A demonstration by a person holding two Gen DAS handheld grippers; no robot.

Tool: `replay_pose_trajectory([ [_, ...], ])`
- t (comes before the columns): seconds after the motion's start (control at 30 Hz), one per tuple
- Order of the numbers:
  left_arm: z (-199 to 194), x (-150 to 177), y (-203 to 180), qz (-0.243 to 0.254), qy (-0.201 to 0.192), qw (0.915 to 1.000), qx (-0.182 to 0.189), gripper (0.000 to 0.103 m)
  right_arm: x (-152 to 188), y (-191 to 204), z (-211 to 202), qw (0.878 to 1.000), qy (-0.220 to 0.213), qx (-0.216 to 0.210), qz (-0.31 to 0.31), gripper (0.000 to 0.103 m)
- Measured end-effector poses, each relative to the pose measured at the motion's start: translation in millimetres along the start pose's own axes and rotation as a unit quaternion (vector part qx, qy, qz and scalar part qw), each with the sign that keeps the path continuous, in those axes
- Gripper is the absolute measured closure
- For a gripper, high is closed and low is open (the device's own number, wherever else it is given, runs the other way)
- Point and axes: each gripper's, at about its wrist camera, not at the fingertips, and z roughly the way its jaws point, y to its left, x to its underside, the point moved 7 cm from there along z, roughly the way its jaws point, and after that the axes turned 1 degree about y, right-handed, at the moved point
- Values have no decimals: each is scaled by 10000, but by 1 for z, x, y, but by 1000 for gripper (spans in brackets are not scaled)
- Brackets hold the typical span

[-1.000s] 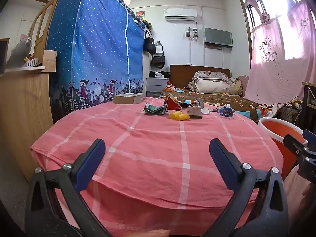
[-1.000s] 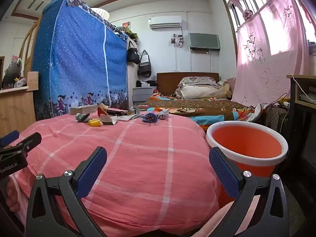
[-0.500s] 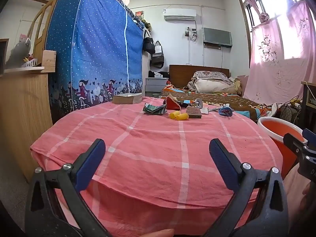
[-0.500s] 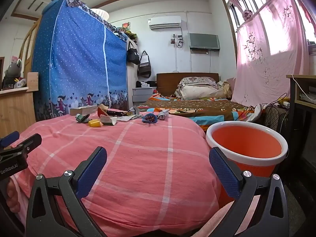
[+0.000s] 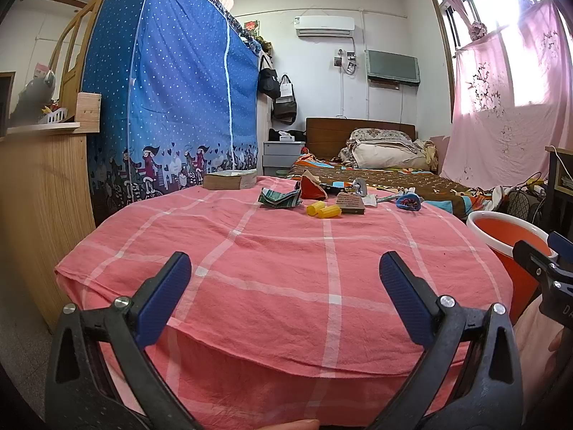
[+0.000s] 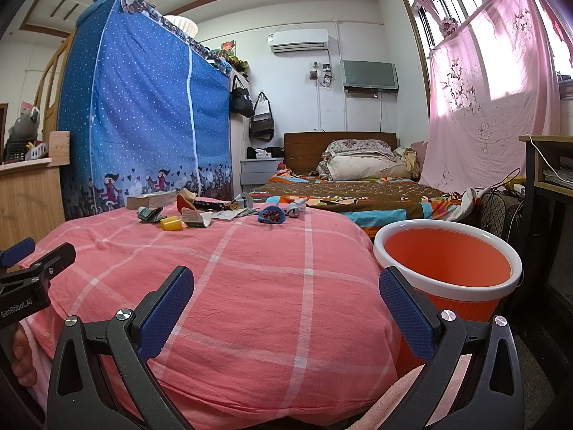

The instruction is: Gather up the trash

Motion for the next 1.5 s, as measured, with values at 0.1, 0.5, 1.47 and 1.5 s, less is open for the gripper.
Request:
replay_pose_trajectory([
  [0.1,-1,0,0,7,-6,10000,13,0,0,0,0,10000,-1,0,1,0],
  [0.5,-1,-1,0,17,-4,10000,8,0,0,0,0,10000,0,0,2,0],
  [1.47,-3,1,-1,71,38,10000,-2,0,0,0,1,10000,3,-4,13,0],
  [1.5,-3,1,-1,72,45,10000,-4,0,0,0,1,10000,3,-6,12,0],
])
